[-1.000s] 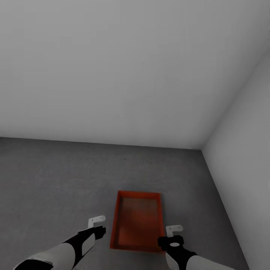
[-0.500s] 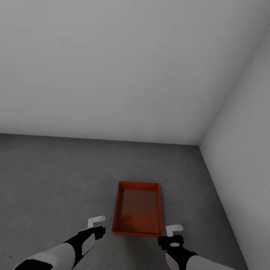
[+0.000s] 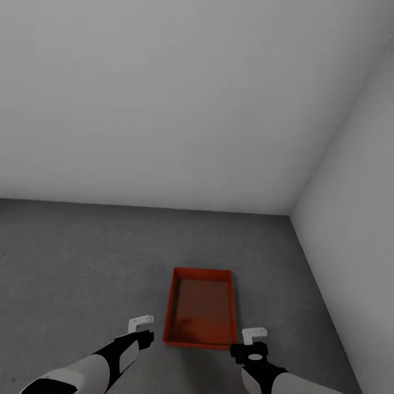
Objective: Move the two storage containers from the living room to the garage. In the garage, place one container on the floor and stack the other container on top of it (either order is fine).
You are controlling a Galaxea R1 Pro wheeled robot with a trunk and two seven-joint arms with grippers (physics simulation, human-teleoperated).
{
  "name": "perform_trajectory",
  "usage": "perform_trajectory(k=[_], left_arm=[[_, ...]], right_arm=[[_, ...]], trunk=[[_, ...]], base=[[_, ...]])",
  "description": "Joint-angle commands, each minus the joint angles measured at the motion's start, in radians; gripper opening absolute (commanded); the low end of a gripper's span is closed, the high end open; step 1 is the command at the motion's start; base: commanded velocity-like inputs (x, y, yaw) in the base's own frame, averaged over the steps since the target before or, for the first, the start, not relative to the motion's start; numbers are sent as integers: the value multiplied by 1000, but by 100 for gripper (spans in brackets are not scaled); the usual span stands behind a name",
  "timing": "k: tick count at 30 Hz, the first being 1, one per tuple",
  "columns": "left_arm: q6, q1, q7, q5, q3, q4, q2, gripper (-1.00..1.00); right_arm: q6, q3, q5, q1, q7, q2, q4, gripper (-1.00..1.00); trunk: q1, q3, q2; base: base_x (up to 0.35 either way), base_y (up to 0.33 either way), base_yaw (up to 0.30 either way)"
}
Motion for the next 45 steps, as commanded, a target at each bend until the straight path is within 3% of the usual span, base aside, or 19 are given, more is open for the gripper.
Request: perform_trajectory(k=[1,9,13,18,25,28,37,45], left_arm=[[6,0,5,8,-9,-2,0,100],[11,0,2,10,-10,13,0,100],[13,11,-2,12,-10,50,0,100],[6,110,-5,11,-10,58,5,100],[-2,258,-9,8,-10,59,6,100],[-34,312,-10,8,-10,59,5,100],[-111,406,-10,9,-9,59,4,100],[-114,421,-9,5,-9,58,5,100]], right_arm=[[-2,8,-11,0,-3,0,0,100],[1,11,-11,2,-1,2,-1,100],[4,11,-11,64,3,2,-2,100],[-1,11,-10,196,7,3,-2,100],[-5,11,-9,319,12,1,-2,100],[-6,10,-9,369,13,0,-2,100],[-7,11,-6,426,16,-7,0,100],[-7,12,-2,432,16,-7,0,100]], trunk=[[0,1,0],[0,13,0],[0,20,0],[0,28,0],[0,39,0],[0,43,0],[0,57,0],[0,70,0]], base=[[0,0,0],[0,0,0],[0,0,0],[0,0,0],[0,0,0],[0,0,0],[0,0,0],[0,0,0]])
